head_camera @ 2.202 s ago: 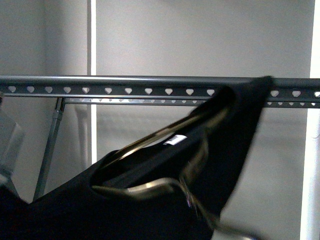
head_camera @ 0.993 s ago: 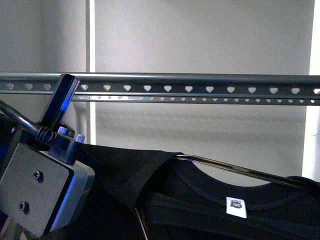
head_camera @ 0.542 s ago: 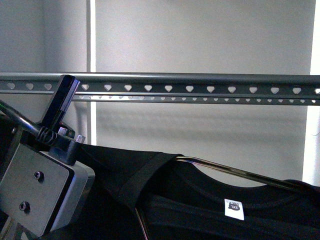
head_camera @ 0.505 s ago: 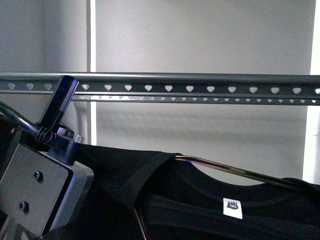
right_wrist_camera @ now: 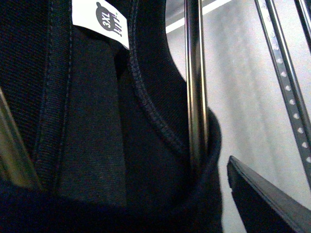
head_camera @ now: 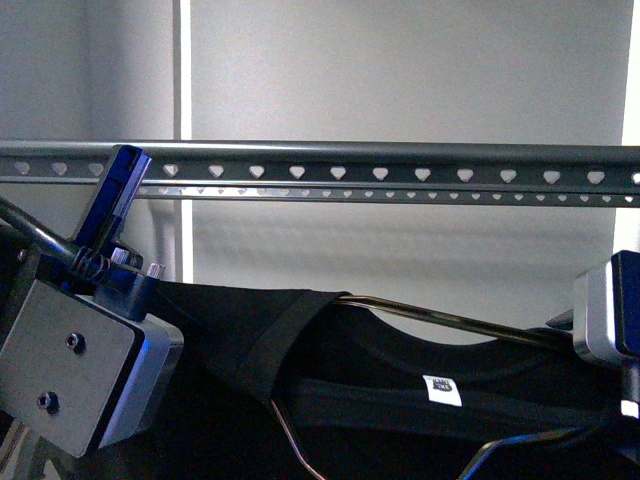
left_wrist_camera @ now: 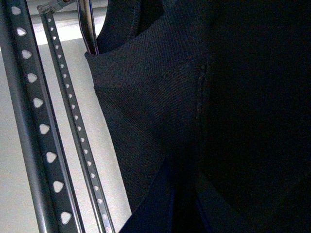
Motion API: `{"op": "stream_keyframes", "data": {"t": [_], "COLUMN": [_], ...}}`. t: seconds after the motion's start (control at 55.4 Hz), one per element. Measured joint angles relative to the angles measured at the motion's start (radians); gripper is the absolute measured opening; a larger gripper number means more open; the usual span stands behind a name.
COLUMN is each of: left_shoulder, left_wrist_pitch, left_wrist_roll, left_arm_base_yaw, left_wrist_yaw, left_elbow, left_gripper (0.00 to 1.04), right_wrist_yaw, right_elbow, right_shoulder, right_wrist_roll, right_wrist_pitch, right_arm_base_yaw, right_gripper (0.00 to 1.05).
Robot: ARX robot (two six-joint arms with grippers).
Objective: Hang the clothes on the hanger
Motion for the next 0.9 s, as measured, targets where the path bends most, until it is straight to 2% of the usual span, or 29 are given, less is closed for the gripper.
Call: {"op": "stream_keyframes", "data": {"t": [0.072, 0.217, 0.289, 0.397, 0.523, 0.632, 0.704, 0.758, 0.83, 0.903], "left_shoulder": [0.0, 0.0, -0.002, -0.002, -0.002, -0.002, -0.002, -0.002, -0.002, -0.001], "left_wrist_pitch": [0.0, 0.005, 0.005, 0.005, 0.005, 0.005, 0.005, 0.005, 0.005, 0.005], "left_wrist_roll": [-0.005, -0.005, -0.005, -0.005, -0.005, -0.005, -0.006, -0.007, -0.007, -0.007], "left_arm_base_yaw": [0.001, 0.0, -0.001, -0.001, -0.001, -0.001, -0.001, -0.001, -0.001, -0.001], "left_wrist_yaw": [-0.001, 0.02, 0.024, 0.024, 0.024, 0.024, 0.02, 0.012, 0.002, -0.005], "left_elbow": [0.004, 0.013, 0.013, 0.013, 0.013, 0.013, 0.013, 0.013, 0.013, 0.013], "left_gripper": [0.06, 0.31, 0.45, 0.6, 0.76, 0.99, 1.0, 0.96, 1.01, 0.96], "right_wrist_yaw": [-0.003, -0.029, -0.026, -0.003, -0.004, -0.025, -0.09, -0.134, -0.194, -0.225], "right_elbow": [0.02, 0.027, 0.027, 0.032, 0.03, 0.001, -0.015, -0.018, -0.013, 0.003], "right_shoulder": [0.016, 0.017, 0.016, 0.008, -0.007, -0.029, -0.047, -0.06, -0.082, -0.087], "right_wrist_roll": [0.063, 0.132, 0.212, 0.298, 0.363, 0.459, 0.566, 0.675, 0.826, 0.945], "right_wrist_pitch": [-0.023, -0.074, -0.122, -0.223, -0.36, -0.412, -0.437, -0.455, -0.461, -0.459], "right_arm_base_yaw": [-0.009, -0.04, -0.072, -0.116, -0.155, -0.202, -0.232, -0.254, -0.278, -0.286], "right_gripper": [0.5, 0.28, 0.18, 0.13, 0.12, 0.09, 0.06, 0.05, 0.05, 0.05]}}
